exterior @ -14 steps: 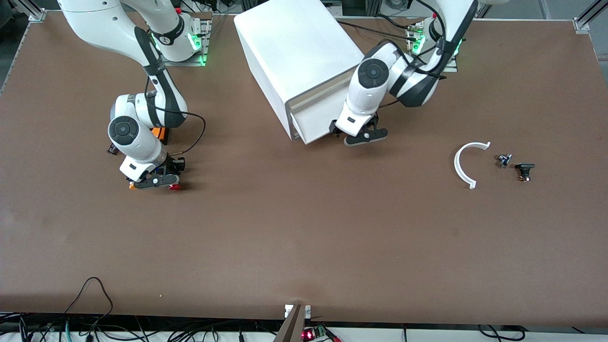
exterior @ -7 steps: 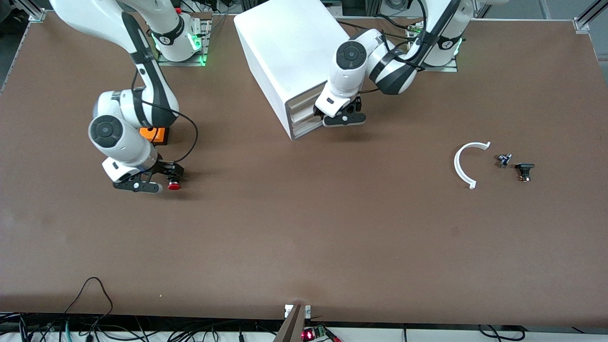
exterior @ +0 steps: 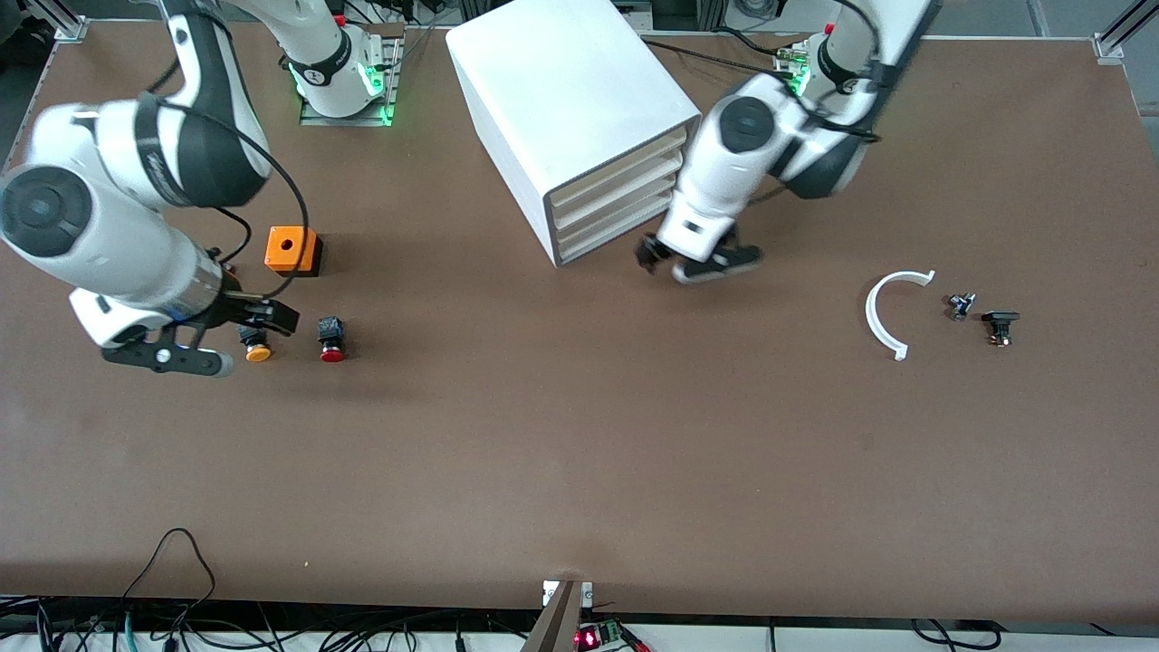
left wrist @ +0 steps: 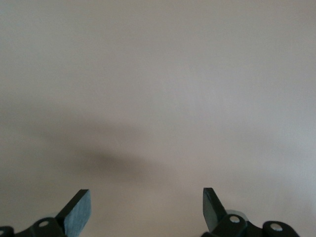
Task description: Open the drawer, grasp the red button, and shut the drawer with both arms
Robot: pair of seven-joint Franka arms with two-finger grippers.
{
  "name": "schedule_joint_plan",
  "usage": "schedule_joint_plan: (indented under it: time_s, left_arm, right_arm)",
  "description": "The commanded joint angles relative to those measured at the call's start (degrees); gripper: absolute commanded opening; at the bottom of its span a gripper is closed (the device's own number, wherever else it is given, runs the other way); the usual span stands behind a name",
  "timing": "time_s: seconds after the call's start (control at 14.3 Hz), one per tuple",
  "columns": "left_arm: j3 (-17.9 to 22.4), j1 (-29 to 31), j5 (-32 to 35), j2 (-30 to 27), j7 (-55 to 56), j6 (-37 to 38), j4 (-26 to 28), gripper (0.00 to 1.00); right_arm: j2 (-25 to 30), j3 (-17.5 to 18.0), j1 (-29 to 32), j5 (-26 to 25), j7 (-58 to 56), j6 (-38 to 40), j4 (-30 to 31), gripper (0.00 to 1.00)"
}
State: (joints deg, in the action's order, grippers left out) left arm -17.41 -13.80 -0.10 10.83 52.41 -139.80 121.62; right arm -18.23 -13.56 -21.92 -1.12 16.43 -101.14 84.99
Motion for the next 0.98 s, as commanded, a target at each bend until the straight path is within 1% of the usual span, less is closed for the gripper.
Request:
schedule_joint_plan:
  time_s: [0.0,0.07,0.14,0.21,0.28,0.35,0.49,0.56,0.63,0.77,0.84,0.91]
  left_arm:
    - [2.89,3.51,0.19,-5.97,-10.42,1.45,0.19,1.0]
    - [4.47,4.82,0.1,-7.82,-16.75,3.11,0.11,1.0]
    - [5.53,5.88,-0.16,-9.84,-22.21,5.83,-0.24,1.0]
    - [6.76,7.2,-0.6,-12.21,-27.66,9.77,-1.2,1.0]
    - [7.82,7.99,-0.69,-13.88,-31.71,15.03,-3.3,1.0]
    - [9.22,8.17,-0.69,-14.77,-35.23,21.0,-6.98,1.0]
    - [11.95,8.18,-0.52,-14.87,-40.78,32.95,-14.8,1.0]
    - [12.92,8.18,0.09,-14.69,-43.76,37.62,-18.32,1.0]
    - [13.97,8.18,0.1,-14.52,-46.49,40.98,-21.05,1.0]
    - [17.39,8.18,-0.86,-14.43,-51.15,46.78,-25.45,1.0]
    - [18.02,8.0,-1.3,-14.34,-53.53,48.73,-27.12,1.0]
    - [17.59,7.91,-0.96,-13.56,-54.33,49.96,-29.31,1.0]
  right_arm:
    - [-0.15,0.99,2.4,-1.34,1.06,4.7,-4.83,1.0]
    - [0.21,1.17,3.89,-1.08,0.97,7.59,-5.71,1.0]
    - [1.08,2.48,6.17,-1.08,0.97,9.8,-6.59,1.0]
    - [2.22,5.1,9.93,-1.08,0.71,10.86,-6.68,1.0]
    - [3.62,8.08,13.71,-1.17,0.54,11.05,-6.07,1.0]
    - [4.94,9.25,16.53,-1.17,-1.03,11.31,-4.41,1.0]
    - [8.81,9.0,19.36,-1.26,-8.4,9.21,0.94,1.0]
    - [9.69,8.91,20.16,-1.26,-10.69,9.2,2.36,1.0]
    - [9.79,8.12,20.25,-1.34,-11.06,10.07,2.37,1.0]
    - [10.31,7.5,20.25,-1.35,-11.33,12.18,2.89,1.0]
    - [11.01,7.5,20.25,-1.35,-12.29,12.89,3.68,1.0]
    - [12.85,7.5,20.25,-1.35,-12.91,12.11,6.3,1.0]
